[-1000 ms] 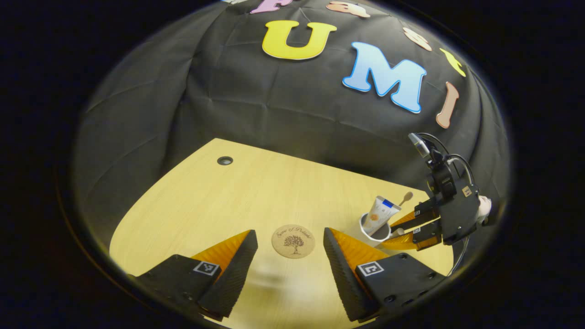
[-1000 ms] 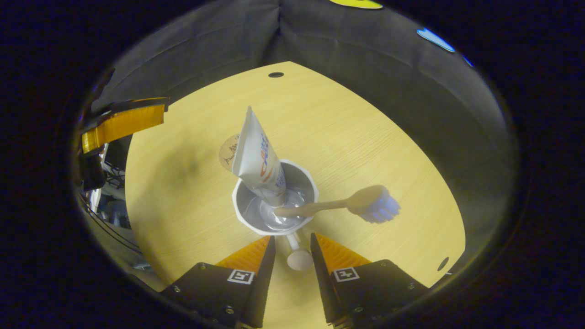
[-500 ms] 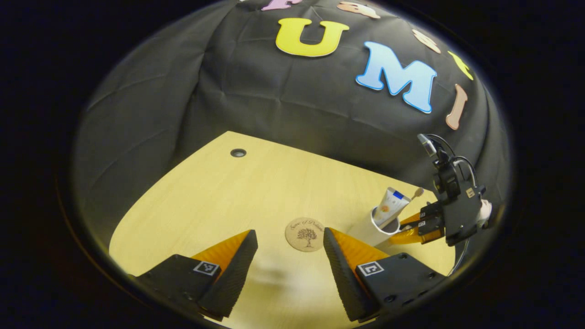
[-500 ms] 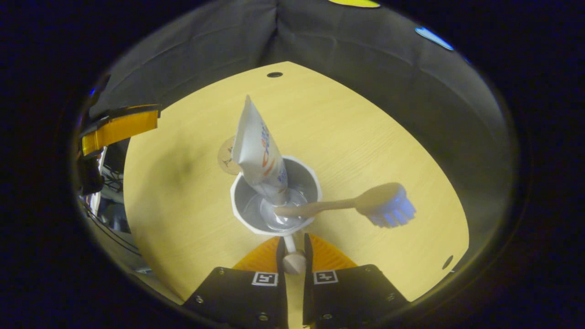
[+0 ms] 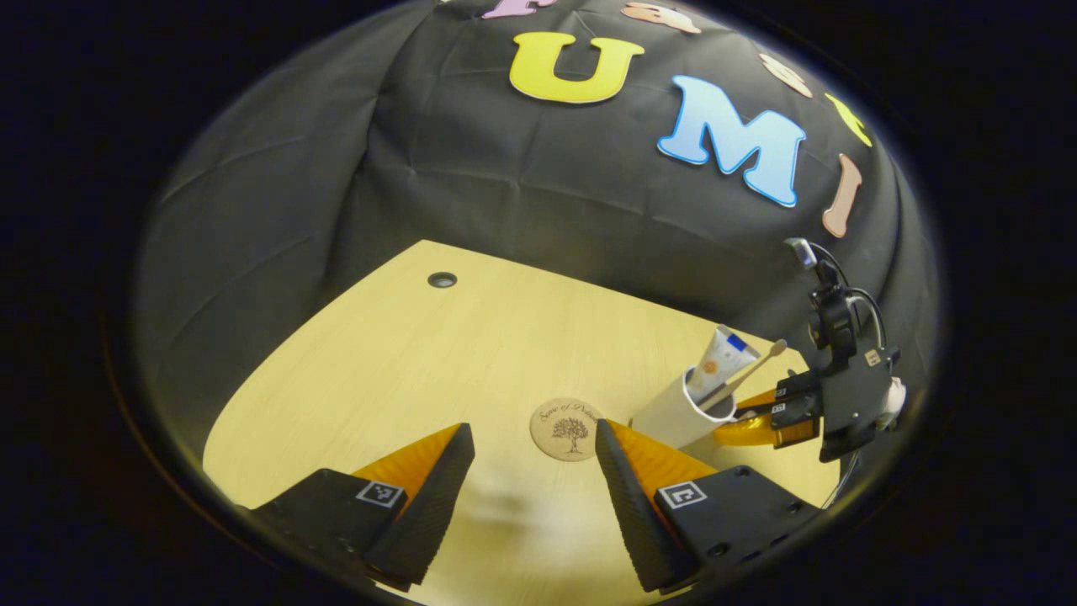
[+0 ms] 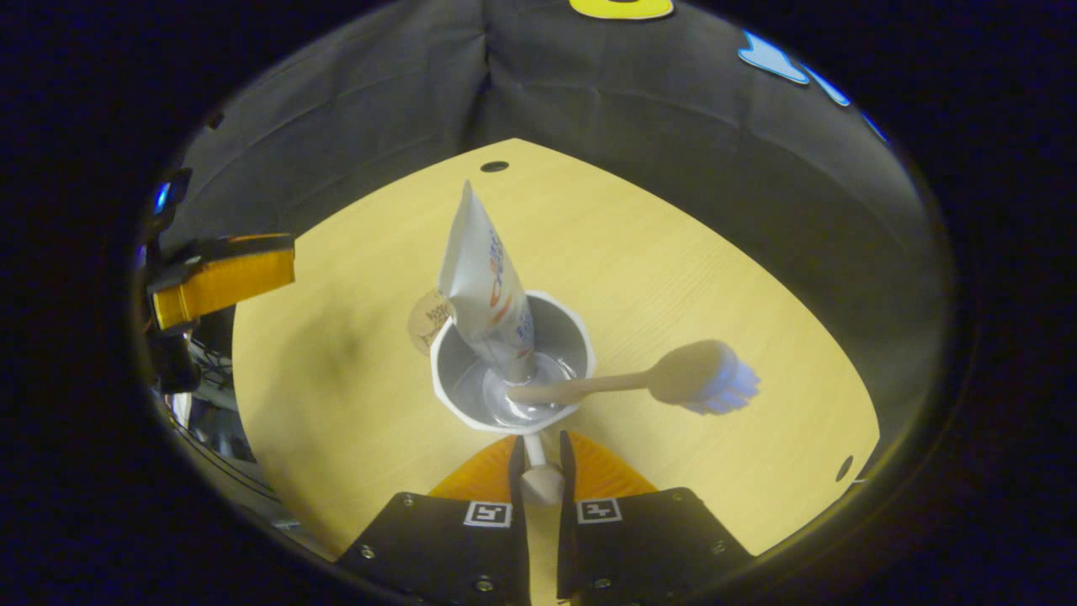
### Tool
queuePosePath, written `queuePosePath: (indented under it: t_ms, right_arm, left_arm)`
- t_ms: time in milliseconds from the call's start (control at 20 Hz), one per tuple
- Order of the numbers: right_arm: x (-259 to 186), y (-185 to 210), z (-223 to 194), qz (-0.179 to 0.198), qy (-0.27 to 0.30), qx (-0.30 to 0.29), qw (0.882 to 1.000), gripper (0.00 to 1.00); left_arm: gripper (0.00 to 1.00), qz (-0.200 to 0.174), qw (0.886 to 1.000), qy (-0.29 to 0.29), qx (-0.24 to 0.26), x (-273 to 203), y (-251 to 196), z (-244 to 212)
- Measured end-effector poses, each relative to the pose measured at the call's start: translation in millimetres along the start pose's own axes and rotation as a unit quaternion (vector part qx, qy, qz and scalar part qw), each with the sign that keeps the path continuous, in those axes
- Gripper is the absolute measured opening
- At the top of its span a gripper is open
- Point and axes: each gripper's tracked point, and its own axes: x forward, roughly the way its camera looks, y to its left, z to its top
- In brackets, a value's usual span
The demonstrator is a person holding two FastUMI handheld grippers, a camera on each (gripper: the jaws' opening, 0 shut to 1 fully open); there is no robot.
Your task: Put the toothbrush and toothpaste on the desktop into the cup, then pick up the cup and place it on the coaster on the desktop.
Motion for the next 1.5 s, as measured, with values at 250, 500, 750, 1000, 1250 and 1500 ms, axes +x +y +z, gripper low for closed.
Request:
queuePosePath:
  t_ms: [250, 500, 750, 1000, 1250, 1500]
  right_arm:
    - [16, 24, 36, 0.018, -0.026, 0.003, 0.999, 0.09]
    - [26, 38, 52, 0.025, -0.040, -0.009, 0.999, 0.13]
    - [27, 34, 63, 0.031, -0.038, -0.023, 0.999, 0.13]
    - [32, 32, 54, 0.022, -0.024, -0.038, 0.999, 0.13]
    - [28, 30, 52, 0.013, -0.026, -0.042, 0.999, 0.20]
    - [18, 31, 58, 0.015, -0.042, -0.022, 0.999, 0.25]
  left_arm:
    - [0.94, 0.008, 1.000, 0.001, -0.007, 1, 9, 6]
    - [0.94, 0.018, 1.000, 0.003, -0.015, -11, 33, -2]
    - [0.94, 0.029, 0.999, 0.002, -0.025, -16, 55, -2]
    - [1.00, 0.031, 0.999, 0.000, -0.025, -19, 67, 2]
    - [1.00, 0.024, 0.999, 0.002, -0.020, -18, 67, 2]
    - [0.94, 0.015, 1.000, 0.001, -0.018, -18, 63, 4]
